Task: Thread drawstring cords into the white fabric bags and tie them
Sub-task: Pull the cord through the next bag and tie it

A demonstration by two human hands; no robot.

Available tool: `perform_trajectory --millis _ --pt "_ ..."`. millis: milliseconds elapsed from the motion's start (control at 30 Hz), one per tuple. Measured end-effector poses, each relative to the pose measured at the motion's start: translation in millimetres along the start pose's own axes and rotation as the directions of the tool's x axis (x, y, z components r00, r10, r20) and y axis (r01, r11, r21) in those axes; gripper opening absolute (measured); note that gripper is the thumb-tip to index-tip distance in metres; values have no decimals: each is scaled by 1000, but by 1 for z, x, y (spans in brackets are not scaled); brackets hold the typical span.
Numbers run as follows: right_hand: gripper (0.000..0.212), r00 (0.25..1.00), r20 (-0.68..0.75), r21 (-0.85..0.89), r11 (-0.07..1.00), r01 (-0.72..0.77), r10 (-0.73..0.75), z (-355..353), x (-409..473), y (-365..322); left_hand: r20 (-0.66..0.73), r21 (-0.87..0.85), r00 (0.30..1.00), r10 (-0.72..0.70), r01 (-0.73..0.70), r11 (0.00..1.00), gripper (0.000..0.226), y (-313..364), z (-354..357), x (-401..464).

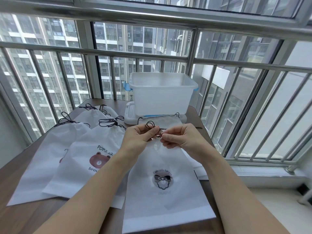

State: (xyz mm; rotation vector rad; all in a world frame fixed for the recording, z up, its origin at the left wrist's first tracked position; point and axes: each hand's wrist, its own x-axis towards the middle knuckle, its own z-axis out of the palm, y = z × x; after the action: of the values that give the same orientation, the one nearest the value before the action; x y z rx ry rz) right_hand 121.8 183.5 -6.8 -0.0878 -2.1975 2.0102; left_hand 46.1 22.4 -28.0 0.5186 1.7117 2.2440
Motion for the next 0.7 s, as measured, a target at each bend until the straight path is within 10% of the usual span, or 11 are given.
perform_trajectory --millis 700 --pt "27 984 -138 31 993 115 -110 19 5 3 35 50 979 200 -202 978 5 5 3 -5"
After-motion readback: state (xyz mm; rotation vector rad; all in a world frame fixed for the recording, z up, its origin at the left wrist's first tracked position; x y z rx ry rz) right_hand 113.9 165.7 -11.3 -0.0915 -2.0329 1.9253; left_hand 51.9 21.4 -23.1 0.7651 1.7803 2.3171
